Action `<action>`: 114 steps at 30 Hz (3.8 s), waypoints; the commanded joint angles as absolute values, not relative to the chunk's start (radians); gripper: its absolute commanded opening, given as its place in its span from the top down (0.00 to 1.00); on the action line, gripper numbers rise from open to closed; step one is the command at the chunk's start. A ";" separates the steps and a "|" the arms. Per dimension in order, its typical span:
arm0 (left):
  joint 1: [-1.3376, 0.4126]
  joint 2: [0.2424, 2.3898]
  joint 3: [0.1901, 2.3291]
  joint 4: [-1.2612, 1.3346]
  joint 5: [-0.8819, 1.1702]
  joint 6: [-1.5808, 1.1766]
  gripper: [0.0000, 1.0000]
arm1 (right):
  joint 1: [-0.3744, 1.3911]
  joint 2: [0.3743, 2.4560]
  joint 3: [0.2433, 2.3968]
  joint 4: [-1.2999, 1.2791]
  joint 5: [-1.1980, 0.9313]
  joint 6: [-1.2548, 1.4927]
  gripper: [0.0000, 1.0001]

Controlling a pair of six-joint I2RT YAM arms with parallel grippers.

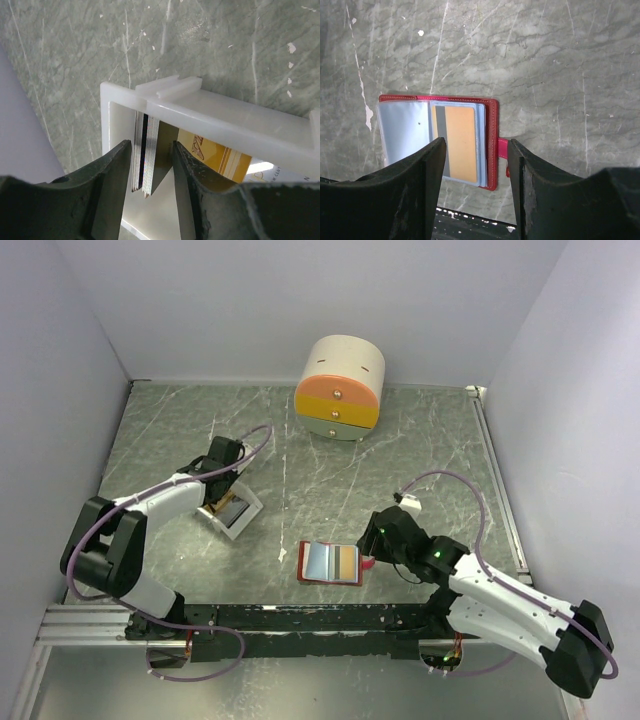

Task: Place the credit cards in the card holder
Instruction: Pick up the credit card from the storage box.

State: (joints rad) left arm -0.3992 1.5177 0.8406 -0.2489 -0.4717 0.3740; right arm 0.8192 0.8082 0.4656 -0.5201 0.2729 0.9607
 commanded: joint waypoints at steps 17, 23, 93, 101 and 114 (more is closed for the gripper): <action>-0.390 1.547 0.876 -0.177 -0.578 0.427 0.70 | 0.819 0.754 0.479 -0.513 0.300 0.969 0.47; -0.389 1.537 0.869 -0.165 -0.591 0.436 0.78 | 0.819 0.750 0.477 -0.513 0.298 0.971 0.47; -0.390 0.830 0.583 0.112 0.806 -0.915 0.93 | 0.821 0.808 0.453 0.290 -0.185 1.040 0.52; -0.394 0.844 0.399 0.398 0.880 -1.107 0.93 | 0.821 0.912 0.472 0.360 -0.200 1.053 0.52; -0.431 0.884 0.277 0.636 0.867 -1.233 0.93 | 0.821 1.016 0.459 0.491 -0.268 1.089 0.64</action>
